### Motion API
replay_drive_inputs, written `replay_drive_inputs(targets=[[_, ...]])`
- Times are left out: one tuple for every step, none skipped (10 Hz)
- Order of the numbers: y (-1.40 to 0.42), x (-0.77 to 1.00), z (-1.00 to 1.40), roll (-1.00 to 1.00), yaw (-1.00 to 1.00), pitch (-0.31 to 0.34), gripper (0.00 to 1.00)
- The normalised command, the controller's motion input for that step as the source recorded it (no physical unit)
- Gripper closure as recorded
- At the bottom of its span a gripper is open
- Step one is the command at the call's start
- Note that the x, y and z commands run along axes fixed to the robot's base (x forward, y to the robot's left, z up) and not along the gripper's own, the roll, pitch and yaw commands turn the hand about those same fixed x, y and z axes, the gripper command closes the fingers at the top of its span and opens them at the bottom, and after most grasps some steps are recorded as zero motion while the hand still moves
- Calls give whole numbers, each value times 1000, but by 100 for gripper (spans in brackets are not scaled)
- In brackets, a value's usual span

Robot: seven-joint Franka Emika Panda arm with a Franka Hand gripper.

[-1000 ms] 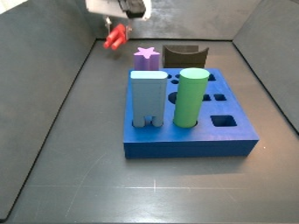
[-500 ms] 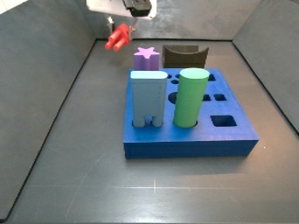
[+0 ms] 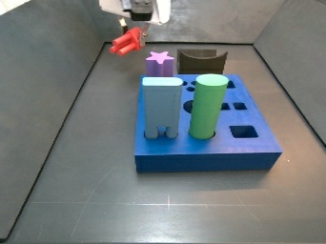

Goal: Pick up the 3 prong object. Move up. Rotate the 3 prong object. Place the 3 prong object on the fixture. Regrasp the 3 prong object. Move to above the board. Insert the 3 prong object.
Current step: Rotate the 3 prong object.

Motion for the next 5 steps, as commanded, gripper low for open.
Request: replay_drive_inputs(targets=[[15, -10, 13, -2, -1000, -1, 100], [13, -10, 13, -2, -1000, -1, 100], [13, -9, 13, -3, -1000, -1, 100], [13, -9, 13, -3, -1000, -1, 100], [12, -9, 12, -3, -1000, -1, 100]])
